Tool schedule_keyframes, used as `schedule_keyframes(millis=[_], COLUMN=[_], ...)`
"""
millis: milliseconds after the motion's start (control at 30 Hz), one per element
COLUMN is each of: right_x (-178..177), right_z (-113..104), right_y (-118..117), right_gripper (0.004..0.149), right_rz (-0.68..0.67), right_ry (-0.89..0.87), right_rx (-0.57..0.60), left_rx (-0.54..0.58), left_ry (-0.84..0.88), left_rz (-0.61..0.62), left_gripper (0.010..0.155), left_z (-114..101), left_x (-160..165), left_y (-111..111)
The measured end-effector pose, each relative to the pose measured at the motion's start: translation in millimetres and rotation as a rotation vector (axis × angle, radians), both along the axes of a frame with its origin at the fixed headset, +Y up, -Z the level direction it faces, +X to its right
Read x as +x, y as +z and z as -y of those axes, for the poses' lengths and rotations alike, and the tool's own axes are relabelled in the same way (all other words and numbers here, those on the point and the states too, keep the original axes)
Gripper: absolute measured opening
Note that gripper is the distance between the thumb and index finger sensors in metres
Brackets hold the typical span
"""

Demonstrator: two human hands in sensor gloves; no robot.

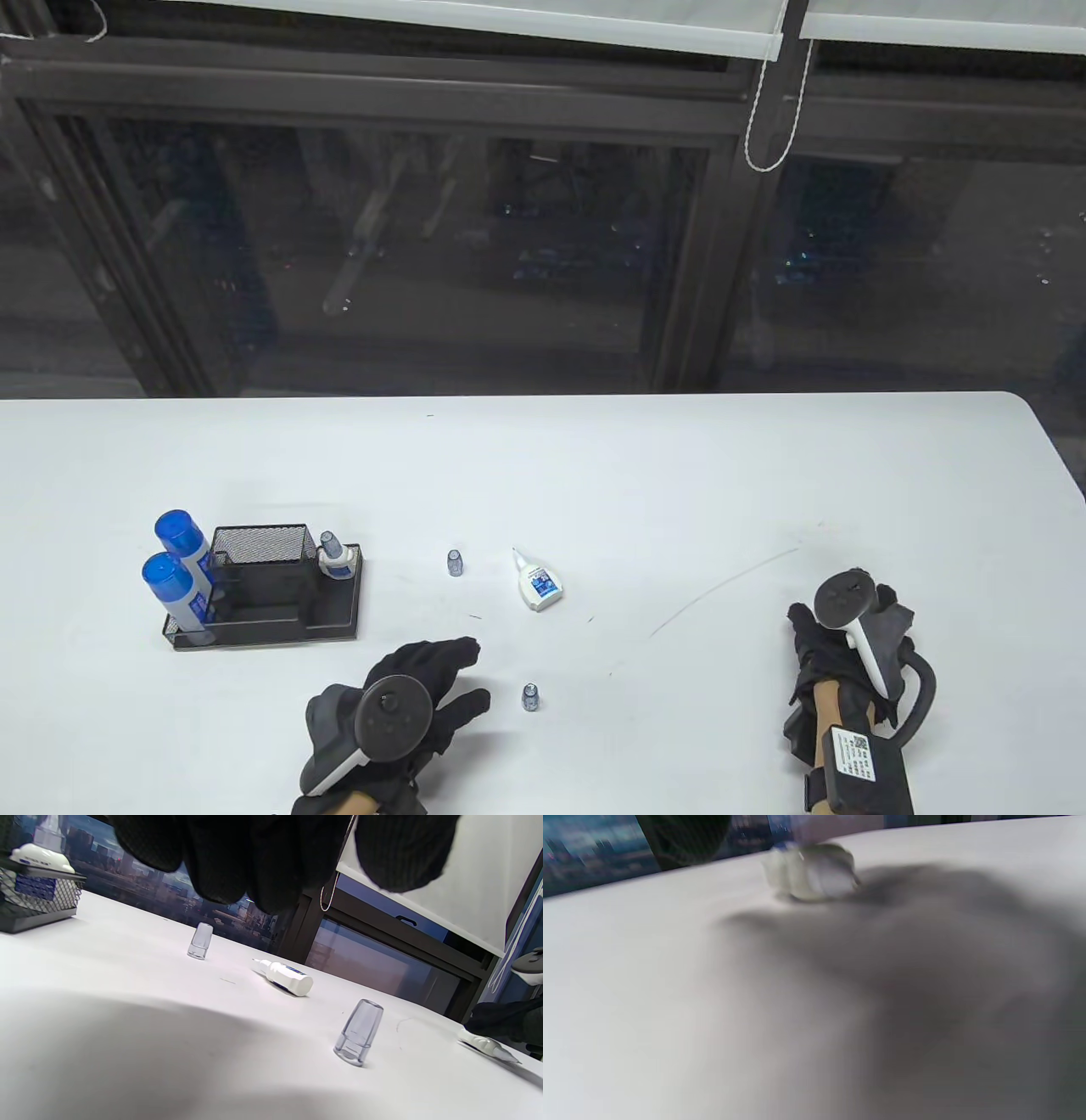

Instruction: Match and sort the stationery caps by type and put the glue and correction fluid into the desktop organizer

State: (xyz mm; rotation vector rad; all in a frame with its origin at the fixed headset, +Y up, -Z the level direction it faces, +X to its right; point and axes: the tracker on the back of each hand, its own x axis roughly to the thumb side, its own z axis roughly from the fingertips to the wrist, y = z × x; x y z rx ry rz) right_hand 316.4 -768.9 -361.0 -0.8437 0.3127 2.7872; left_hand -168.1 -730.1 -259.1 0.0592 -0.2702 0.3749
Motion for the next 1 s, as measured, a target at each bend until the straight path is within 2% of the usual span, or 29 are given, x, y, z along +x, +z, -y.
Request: schedule_keyframes(millis=[167,233,333,533,600,667,833,1000], right_x=[2.3,1.0,-1.4,-14.4,-24.0,-40.0,-102.4,-167.3], right_z=[15.6,13.4,10.2,-2.0,-14.5,-32.8,-71.5,-80.0], right_y=[-3.9,-4.7,-4.0,2.7,6.7,12.8,37.4,60.2], right_gripper=[0.081,0.074,0.069,0.069,0.07,0.071,0.075,0.075], right_rz=[-0.012,0.004,-0.041,-0.086,-0.11,-0.135,-0.335,-0.58], right_ry=[-0.008,0.011,0.13,0.185,0.093,0.005,-0.309,-0.592], right_rx=[-0.055,-0.004,-0.021,0.046,0.079,0.161,0.268,0.266], left_rx=[-0.002,0.0,0.001,0.009,0.012,0.013,0.042,0.089], left_ry=[-0.001,-0.005,-0.003,0.029,0.041,0.057,0.068,0.093], left_rz=[0.018,0.023,0.043,0.076,0.078,0.087,0.108,0.139], left_gripper=[0.063,0.062,0.063,0.063,0.064,0.064,0.067,0.072], left_z=[1.0,1.5,1.8,0.3,-0.7,-1.5,-6.1,-12.8], left_x=[1.2,2.2,3.6,3.5,2.8,2.2,2.2,4.1], left_y=[0.6,1.1,1.0,1.7,2.3,2.1,4.1,9.3])
